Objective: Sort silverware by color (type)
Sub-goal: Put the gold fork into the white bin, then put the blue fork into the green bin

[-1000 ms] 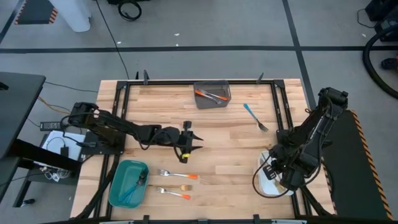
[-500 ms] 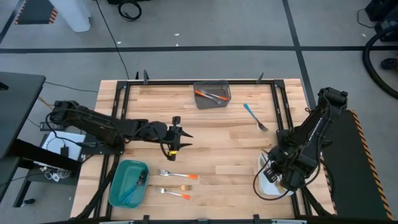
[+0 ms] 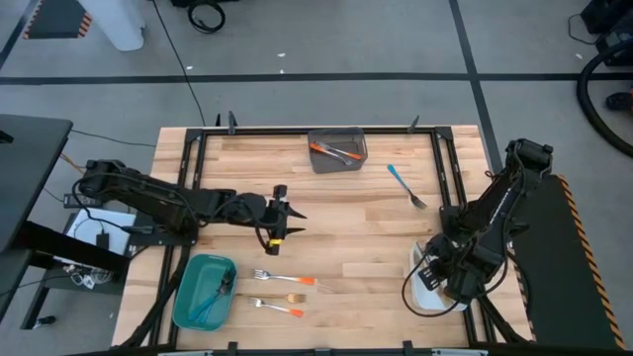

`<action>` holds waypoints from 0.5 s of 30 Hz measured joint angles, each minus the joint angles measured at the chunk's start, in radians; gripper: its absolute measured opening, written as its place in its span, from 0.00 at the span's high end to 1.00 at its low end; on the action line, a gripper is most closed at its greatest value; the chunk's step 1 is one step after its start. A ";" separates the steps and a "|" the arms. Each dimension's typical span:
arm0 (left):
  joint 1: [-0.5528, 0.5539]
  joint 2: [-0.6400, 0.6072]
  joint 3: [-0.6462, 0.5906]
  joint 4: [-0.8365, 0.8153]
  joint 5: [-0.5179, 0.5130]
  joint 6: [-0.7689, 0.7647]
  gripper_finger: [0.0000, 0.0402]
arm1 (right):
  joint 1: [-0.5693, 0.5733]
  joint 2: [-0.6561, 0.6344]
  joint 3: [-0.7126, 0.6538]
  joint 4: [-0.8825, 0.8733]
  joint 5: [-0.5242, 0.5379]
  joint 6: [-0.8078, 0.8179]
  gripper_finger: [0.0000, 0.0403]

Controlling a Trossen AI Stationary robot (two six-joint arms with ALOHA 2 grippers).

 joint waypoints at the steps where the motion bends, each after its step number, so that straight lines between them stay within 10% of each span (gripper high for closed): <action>1: 0.000 0.000 0.000 0.000 0.013 0.004 0.64 | -0.001 0.000 0.012 -0.006 -0.006 0.000 0.79; 15: -0.013 0.000 0.000 -0.013 0.056 0.050 0.64 | -0.027 -0.002 0.191 -0.216 0.090 -0.028 0.68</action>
